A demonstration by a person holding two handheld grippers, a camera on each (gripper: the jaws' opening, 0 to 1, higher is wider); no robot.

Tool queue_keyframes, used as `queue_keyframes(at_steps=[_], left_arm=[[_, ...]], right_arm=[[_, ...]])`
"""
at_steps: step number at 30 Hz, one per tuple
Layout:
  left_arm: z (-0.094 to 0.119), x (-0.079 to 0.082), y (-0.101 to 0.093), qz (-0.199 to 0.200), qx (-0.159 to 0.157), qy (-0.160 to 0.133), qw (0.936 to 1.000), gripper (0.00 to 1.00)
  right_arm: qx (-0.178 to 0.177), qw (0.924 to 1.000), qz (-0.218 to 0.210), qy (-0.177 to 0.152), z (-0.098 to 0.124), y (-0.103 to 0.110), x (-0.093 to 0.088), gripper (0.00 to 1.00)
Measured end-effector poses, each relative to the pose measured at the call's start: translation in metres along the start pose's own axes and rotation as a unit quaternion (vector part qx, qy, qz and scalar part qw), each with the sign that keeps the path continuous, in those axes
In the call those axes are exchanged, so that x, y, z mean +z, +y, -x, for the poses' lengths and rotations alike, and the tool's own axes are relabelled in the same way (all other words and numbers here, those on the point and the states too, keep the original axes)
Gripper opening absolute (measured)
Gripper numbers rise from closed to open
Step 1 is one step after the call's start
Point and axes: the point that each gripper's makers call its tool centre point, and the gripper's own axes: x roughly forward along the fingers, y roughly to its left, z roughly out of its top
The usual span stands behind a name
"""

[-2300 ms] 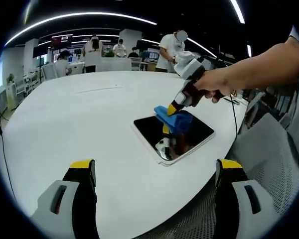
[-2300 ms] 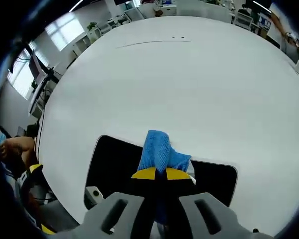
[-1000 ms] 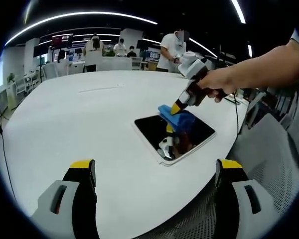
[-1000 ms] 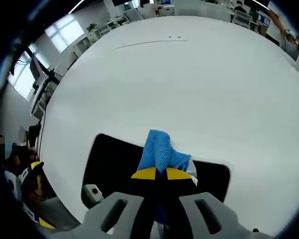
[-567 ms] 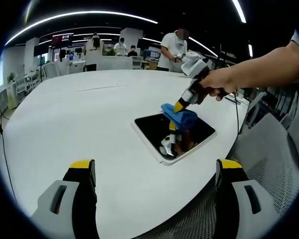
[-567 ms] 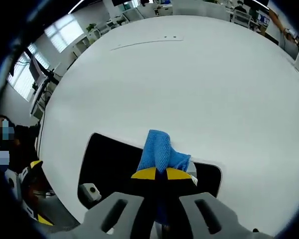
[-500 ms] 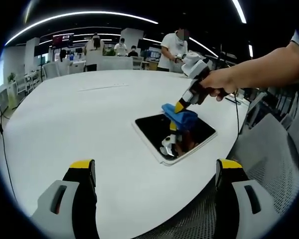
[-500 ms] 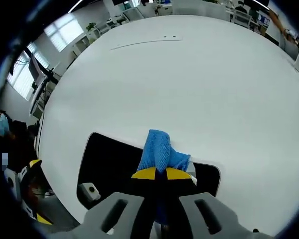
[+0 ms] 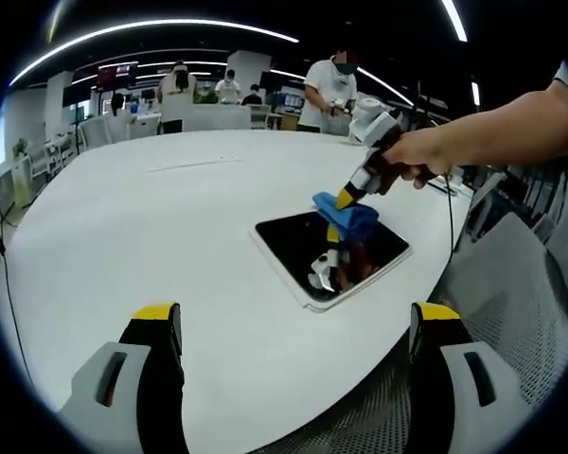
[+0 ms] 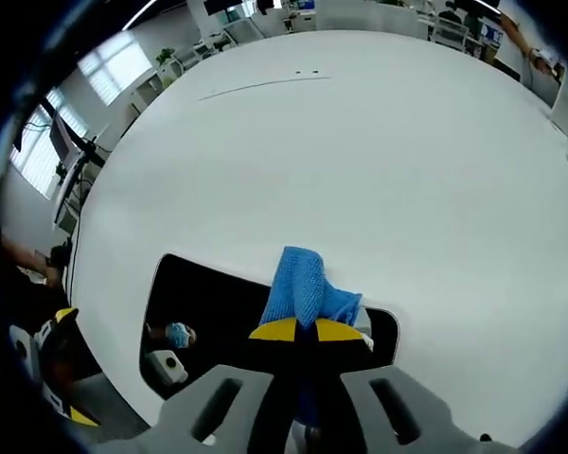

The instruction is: Wipe the mirror surface with the cleaning cloth until all visible marks leave the cleaned area.

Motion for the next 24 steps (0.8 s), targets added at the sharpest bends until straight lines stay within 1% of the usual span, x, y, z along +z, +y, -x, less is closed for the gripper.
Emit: queue_keyframes(at_steps=[3,4,5,7,9,12,17,18,20,24], left_arm=[[0.0,0.001,0.002,0.003,0.005,-0.005,1.0,0.99],[0.001,0.0,0.004,0.005,0.008,-0.003,0.9999,0.99],[0.001,0.0,0.004,0.005,0.009,-0.002,0.9999,0.99],[-0.001,-0.002,0.001,-0.001,0.002,0.005,1.0,0.99],[-0.002,-0.002,-0.002,-0.005,-0.006,0.006,1.0,0.99],[-0.001,-0.002,-0.001,-0.004,-0.004,0.007,1.0,0.99],[-0.002,-0.003,-0.001,-0.003,-0.003,0.01,0.9999,0.99],[-0.002,-0.003,-0.001,-0.004,-0.003,0.009,0.9999,0.99],[-0.001,-0.003,-0.002,-0.005,-0.004,0.009,0.9999,0.99],[-0.001,-0.002,-0.003,-0.005,-0.003,0.006,1.0,0.99]], right_arm=[[-0.005,1.0,-0.001,0.005,0.002,-0.002,-0.001,0.0],[-0.012,0.9999,0.005,0.006,0.002,-0.004,-0.002,0.0],[-0.011,0.9999,0.01,0.006,0.002,-0.005,-0.002,0.0],[-0.011,0.9999,0.003,0.003,0.003,-0.008,-0.003,0.0],[-0.008,1.0,-0.001,0.002,0.002,-0.007,-0.003,0.0],[-0.011,0.9999,0.005,-0.001,0.003,-0.006,-0.003,0.0],[-0.012,0.9999,-0.001,-0.001,0.003,-0.006,-0.003,0.0],[-0.013,0.9999,0.0,0.005,0.004,-0.005,-0.005,0.0],[-0.013,0.9998,-0.012,0.012,0.007,-0.003,-0.01,0.0],[-0.015,0.9998,-0.01,0.005,0.006,-0.004,-0.014,0.0]])
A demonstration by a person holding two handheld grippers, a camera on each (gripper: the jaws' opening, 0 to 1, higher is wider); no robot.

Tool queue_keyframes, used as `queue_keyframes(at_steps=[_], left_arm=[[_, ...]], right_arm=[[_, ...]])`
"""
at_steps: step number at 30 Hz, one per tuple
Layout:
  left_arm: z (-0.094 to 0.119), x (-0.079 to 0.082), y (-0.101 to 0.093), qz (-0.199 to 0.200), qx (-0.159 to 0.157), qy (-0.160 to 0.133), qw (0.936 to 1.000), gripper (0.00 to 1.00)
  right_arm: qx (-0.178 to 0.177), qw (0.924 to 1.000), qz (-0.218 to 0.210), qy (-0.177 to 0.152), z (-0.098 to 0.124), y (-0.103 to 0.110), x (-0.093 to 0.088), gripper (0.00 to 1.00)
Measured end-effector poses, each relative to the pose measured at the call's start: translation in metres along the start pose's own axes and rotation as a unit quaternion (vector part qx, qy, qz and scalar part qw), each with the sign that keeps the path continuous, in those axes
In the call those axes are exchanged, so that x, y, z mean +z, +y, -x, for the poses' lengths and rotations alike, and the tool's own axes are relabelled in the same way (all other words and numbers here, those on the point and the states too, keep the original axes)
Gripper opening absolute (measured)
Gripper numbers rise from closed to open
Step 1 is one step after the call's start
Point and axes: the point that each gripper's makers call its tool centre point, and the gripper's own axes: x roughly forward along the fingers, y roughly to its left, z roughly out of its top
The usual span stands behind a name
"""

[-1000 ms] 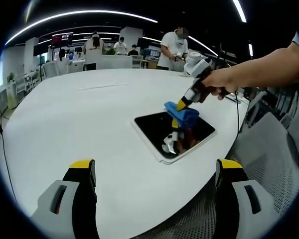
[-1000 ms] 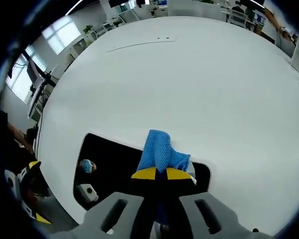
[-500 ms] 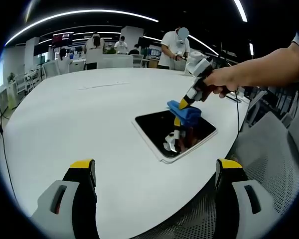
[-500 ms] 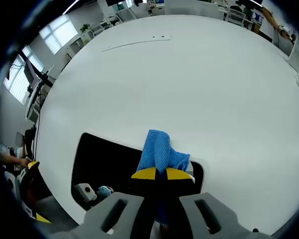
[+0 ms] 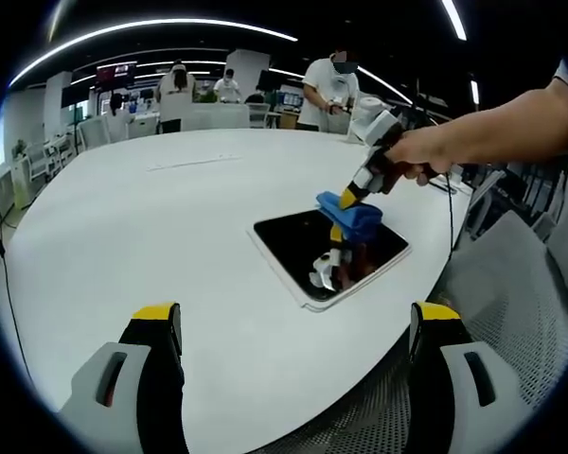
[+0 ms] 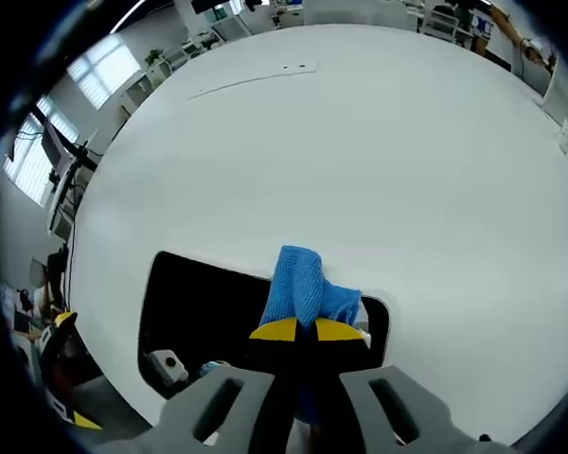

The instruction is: Wipe the mirror surface with the cleaning cloth until all visible marks leave the cleaned area.

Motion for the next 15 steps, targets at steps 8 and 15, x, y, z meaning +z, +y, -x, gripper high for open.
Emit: queue_keyframes(at_steps=[8,15], left_arm=[[0.0,0.0,-0.002,-0.017,0.002,0.006,0.9998,0.99],[0.002,0.007,0.0,-0.003,-0.003,-0.016,0.9999,0.99]], right_arm=[[0.008,0.9995,-0.026,-0.014,0.008,0.003,-0.015,0.0],[0.006,0.9998,-0.015,-0.011,0.015,0.012,-0.034,0.0]])
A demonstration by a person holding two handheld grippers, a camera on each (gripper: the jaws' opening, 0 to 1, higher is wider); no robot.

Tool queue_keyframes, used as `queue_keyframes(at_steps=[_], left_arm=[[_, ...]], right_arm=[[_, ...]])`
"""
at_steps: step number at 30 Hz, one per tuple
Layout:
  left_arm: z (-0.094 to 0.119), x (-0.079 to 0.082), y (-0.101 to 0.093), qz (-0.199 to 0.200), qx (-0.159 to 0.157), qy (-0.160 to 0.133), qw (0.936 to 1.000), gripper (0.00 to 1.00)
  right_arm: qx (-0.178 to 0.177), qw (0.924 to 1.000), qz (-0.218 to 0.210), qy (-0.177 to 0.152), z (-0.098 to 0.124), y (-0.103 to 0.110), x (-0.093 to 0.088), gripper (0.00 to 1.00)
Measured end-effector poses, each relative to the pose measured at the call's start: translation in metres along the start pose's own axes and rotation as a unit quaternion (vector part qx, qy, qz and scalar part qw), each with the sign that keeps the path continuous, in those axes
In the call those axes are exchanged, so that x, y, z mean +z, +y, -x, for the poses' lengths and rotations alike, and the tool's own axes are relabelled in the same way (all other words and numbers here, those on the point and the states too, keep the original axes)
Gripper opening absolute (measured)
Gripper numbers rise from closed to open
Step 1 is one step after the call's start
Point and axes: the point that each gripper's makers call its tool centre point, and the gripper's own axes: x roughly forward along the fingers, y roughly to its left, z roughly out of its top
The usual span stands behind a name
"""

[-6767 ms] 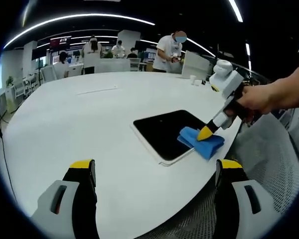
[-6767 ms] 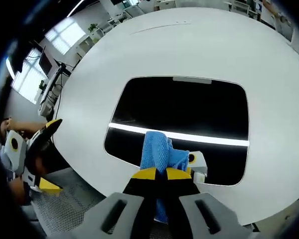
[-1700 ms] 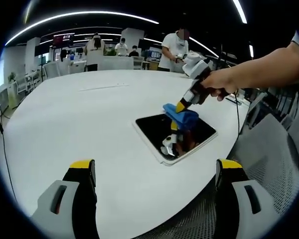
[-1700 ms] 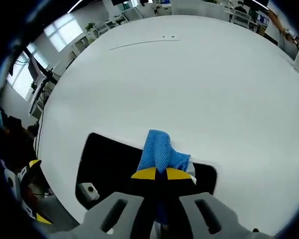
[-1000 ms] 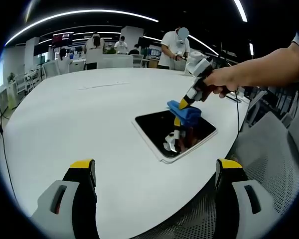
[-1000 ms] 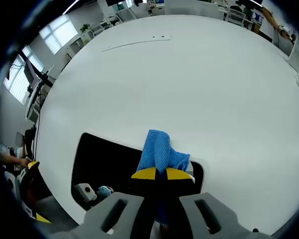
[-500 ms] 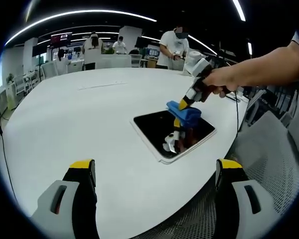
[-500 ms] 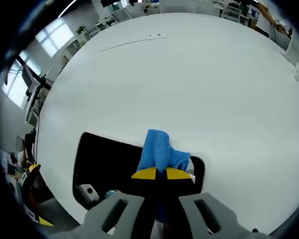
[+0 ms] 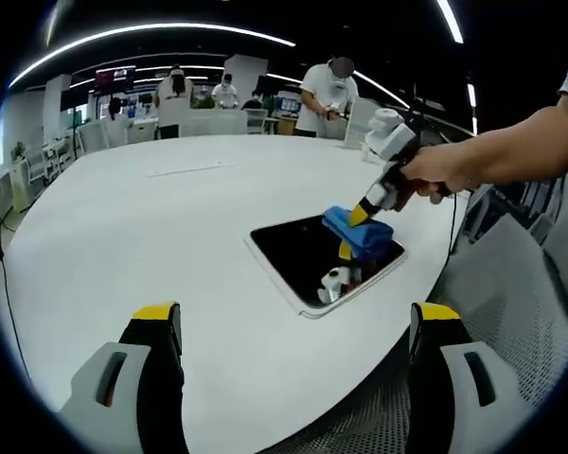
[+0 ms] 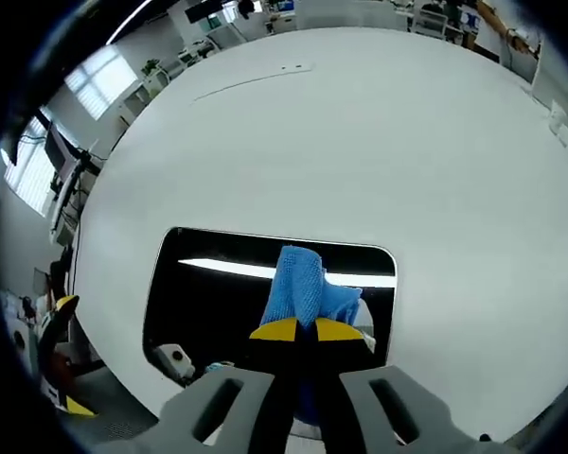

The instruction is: Wipe the mirror surface with the cleaning cloth until all visible marks leave the cleaned area.

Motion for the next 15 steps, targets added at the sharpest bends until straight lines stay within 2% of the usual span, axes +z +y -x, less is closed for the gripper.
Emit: queue_keyframes(at_steps=[2,10,15], left_arm=[[0.001,-0.002,0.002,0.009,0.004,0.004,0.9999,0.99],[0.0,0.001,0.002,-0.001,0.01,-0.001,0.9999,0.99],[-0.001,0.001,0.002,0.005,0.008,-0.002,1.0,0.99]], right_arm=[[0.001,1.0,0.001,0.0,0.001,0.0,-0.002,0.0],[0.008,0.9999,-0.012,0.002,0.006,0.005,-0.014,0.0],[0.009,1.0,-0.002,-0.001,0.009,0.008,-0.023,0.0]])
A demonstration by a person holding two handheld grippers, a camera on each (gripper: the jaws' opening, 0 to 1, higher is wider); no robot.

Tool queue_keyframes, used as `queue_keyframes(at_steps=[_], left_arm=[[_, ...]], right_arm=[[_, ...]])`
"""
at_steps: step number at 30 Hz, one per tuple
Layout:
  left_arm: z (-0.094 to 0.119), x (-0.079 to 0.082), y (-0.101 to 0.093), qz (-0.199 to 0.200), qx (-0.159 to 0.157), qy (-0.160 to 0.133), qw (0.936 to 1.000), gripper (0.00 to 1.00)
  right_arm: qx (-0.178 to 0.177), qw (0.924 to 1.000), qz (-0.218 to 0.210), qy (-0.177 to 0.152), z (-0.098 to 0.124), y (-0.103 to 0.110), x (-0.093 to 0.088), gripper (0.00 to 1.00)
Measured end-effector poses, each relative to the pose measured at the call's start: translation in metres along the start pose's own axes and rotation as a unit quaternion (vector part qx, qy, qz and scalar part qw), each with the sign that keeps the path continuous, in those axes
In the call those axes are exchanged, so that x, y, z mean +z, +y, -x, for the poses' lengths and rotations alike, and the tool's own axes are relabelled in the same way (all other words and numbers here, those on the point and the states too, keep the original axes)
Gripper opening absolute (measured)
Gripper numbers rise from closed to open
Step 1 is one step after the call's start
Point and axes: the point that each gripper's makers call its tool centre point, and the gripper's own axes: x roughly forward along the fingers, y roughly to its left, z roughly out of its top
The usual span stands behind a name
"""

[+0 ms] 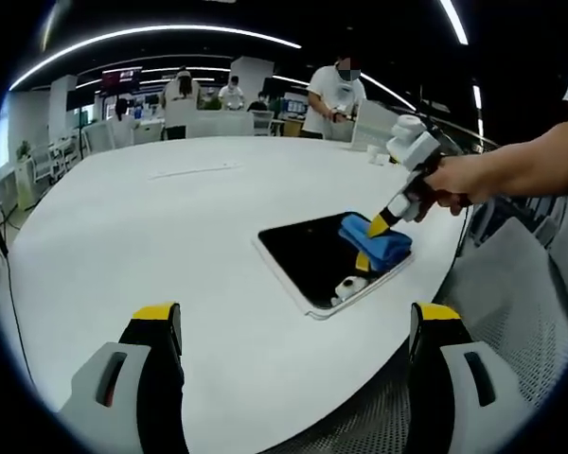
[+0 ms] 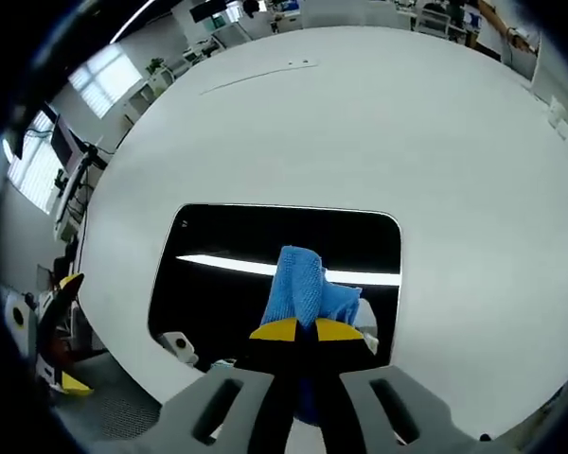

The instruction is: Wipe the mirror surface with the cleaning cloth until all visible marks leave the cleaned area.

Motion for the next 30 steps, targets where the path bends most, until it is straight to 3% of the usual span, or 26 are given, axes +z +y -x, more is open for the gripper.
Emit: queue_keyframes(at_steps=[18,30], left_arm=[[-0.001,0.001,-0.001,-0.001,-0.002,-0.006,1.0,0.99],[-0.001,0.0,-0.004,0.004,-0.008,0.001,1.0,0.99]], right_arm=[[0.022,0.9997,-0.012,-0.005,0.013,0.009,-0.033,0.0],[0.033,0.999,-0.03,-0.008,0.016,0.011,-0.043,0.0]])
